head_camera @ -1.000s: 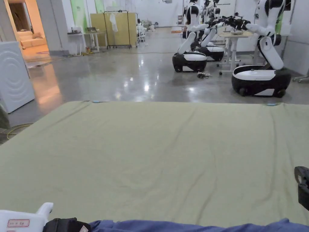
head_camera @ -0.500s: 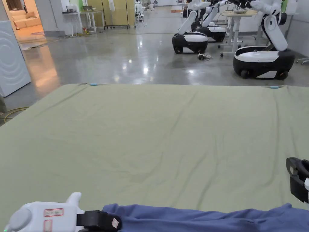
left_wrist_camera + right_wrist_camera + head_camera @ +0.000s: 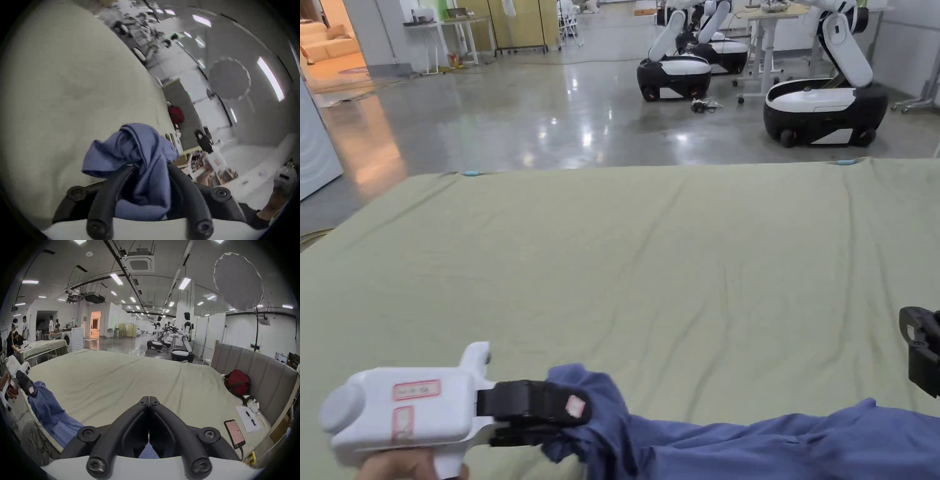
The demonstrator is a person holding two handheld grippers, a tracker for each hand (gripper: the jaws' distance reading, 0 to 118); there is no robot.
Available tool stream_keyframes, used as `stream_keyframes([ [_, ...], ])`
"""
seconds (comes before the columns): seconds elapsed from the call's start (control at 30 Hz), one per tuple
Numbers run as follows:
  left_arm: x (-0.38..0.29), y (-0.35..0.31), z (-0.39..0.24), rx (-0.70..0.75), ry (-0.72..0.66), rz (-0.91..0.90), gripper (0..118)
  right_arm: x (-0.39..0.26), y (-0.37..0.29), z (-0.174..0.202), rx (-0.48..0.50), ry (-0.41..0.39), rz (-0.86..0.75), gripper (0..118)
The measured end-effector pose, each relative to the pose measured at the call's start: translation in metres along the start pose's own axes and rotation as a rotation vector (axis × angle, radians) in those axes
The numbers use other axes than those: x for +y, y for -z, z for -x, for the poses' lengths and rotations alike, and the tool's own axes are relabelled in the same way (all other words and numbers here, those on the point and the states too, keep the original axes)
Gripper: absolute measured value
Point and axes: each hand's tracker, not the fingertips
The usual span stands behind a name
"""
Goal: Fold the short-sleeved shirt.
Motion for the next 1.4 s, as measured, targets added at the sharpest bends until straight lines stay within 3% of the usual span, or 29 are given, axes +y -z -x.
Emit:
stream_keyframes([
  [0.23,-0.006,0.148,-0.001,0.028,0.076,0.264,26,-0.020,-0.007,-0.014,-0.006,0.050,0.023,3],
  [0.27,-0.008,0.161,-0.002,0.032,0.089,0.274,38,-0.022,-0.008,-0.017,-0.009,0.055,0.030,3],
  [0.33,-0.014,0.183,-0.004,0.020,0.067,0.275,43,-0.028,-0.013,-0.025,-0.019,0.074,0.030,3],
  [0.4,-0.018,0.196,-0.011,-0.102,-0.005,0.293,74,-0.032,-0.016,-0.030,-0.026,0.078,0.028,3],
  [0.43,-0.019,0.202,-0.018,-0.148,-0.014,0.293,85,-0.033,-0.015,-0.033,-0.041,0.081,0.034,3],
  [0.47,-0.019,0.206,-0.025,-0.164,-0.001,0.302,88,-0.034,-0.014,-0.036,-0.044,0.084,0.041,3],
  [0.57,-0.018,0.206,-0.044,-0.156,0.085,0.281,89,-0.036,-0.015,-0.043,-0.040,0.121,0.049,3],
  [0.73,-0.013,0.167,-0.042,-0.180,0.140,0.164,88,-0.040,-0.019,-0.045,-0.055,0.103,0.045,3],
  [0.8,-0.016,0.173,-0.030,-0.135,0.125,0.150,78,-0.040,-0.015,-0.046,-0.044,0.131,0.044,3],
  [0.83,-0.020,0.184,-0.021,-0.101,0.079,0.172,61,-0.039,-0.013,-0.045,-0.038,0.139,0.042,3],
  [0.87,-0.024,0.193,-0.015,-0.113,0.062,0.201,28,-0.039,-0.012,-0.043,-0.034,0.143,0.042,3],
  [0.9,-0.029,0.208,-0.010,-0.088,0.057,0.222,14,-0.039,-0.011,-0.041,-0.029,0.146,0.043,3],
  [0.93,-0.032,0.221,-0.003,-0.006,0.062,0.248,13,-0.039,-0.010,-0.040,-0.025,0.146,0.045,3],
  [1.0,-0.037,0.244,0.016,0.014,0.031,0.305,0,-0.040,-0.011,-0.037,-0.013,0.139,0.051,3],
  [1.1,-0.045,0.259,0.024,0.004,-0.123,0.264,0,-0.040,-0.013,-0.035,-0.012,0.103,0.064,3],
  [1.2,-0.041,0.259,0.015,0.058,-0.014,0.288,0,-0.038,-0.015,-0.033,-0.026,0.088,0.066,3],
  [1.4,-0.034,0.207,-0.013,-0.029,0.034,0.229,1,-0.027,-0.026,-0.032,-0.015,0.072,0.051,3],
])
